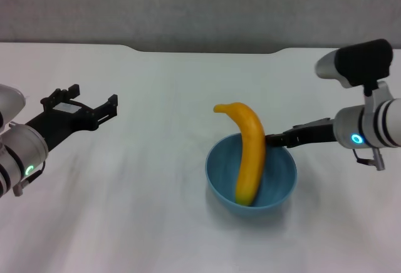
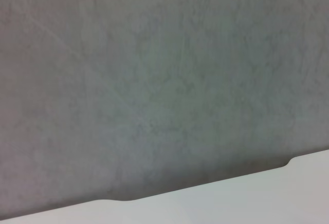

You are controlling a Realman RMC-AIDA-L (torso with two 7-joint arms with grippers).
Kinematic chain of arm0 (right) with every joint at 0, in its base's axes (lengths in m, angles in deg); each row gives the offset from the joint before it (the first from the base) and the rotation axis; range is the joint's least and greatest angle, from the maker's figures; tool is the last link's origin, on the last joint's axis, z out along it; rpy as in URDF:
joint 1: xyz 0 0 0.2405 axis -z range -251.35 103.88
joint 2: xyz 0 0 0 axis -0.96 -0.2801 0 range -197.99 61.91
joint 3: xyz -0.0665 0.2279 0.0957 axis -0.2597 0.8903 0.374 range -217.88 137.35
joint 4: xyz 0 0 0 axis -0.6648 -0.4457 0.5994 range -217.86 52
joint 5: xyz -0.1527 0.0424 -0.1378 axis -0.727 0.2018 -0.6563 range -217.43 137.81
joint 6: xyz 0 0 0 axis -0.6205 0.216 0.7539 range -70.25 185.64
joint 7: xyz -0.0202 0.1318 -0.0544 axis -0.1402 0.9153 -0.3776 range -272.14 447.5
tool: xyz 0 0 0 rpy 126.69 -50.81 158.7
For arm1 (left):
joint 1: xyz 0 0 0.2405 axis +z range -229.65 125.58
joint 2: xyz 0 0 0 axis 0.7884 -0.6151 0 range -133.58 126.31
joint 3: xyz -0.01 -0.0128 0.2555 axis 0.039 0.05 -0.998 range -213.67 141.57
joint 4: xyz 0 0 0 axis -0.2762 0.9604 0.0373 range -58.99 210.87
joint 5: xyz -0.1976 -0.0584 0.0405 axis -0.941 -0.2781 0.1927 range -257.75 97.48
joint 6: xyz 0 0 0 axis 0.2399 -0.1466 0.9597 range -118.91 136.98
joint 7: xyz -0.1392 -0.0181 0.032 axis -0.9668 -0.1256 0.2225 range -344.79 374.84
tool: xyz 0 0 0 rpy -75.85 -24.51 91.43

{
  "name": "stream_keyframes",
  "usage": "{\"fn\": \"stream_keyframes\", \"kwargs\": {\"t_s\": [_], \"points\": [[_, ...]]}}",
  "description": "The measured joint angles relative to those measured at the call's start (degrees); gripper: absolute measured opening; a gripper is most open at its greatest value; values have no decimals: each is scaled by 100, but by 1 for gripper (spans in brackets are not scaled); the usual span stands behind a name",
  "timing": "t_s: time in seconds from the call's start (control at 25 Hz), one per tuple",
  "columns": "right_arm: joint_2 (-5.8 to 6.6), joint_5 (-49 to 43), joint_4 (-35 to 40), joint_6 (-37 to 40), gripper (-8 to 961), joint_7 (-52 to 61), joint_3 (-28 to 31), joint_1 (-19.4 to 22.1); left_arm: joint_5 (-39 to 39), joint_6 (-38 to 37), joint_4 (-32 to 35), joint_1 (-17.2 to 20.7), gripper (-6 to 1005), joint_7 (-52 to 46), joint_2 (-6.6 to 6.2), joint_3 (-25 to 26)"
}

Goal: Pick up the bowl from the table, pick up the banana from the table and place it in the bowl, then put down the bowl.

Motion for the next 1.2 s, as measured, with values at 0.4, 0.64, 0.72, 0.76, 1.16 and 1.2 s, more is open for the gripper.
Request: {"fn": "stream_keyframes", "kwargs": {"t_s": [0.4,0.64,0.72,0.76,1.16,1.2], "points": [[0,325,1580,523,781,-707,105,1405,-137,437,423,10,902,-9,-14,382],[5,2468,1802,1328,768,-2824,26,2191,-383,1180,990,-3,902,106,-23,952],[14,3407,1572,1326,763,-3686,74,2254,-384,1432,1211,-26,902,220,-23,1141],[17,3940,1398,1291,761,-4199,100,2269,-384,1545,1301,-32,902,283,-22,1218],[-3,8751,-619,407,763,-8548,128,2118,-749,1960,2022,-260,902,788,0,1443],[-6,8967,-787,314,763,-8804,122,2071,-749,1960,2022,-260,902,788,0,1443]]}}
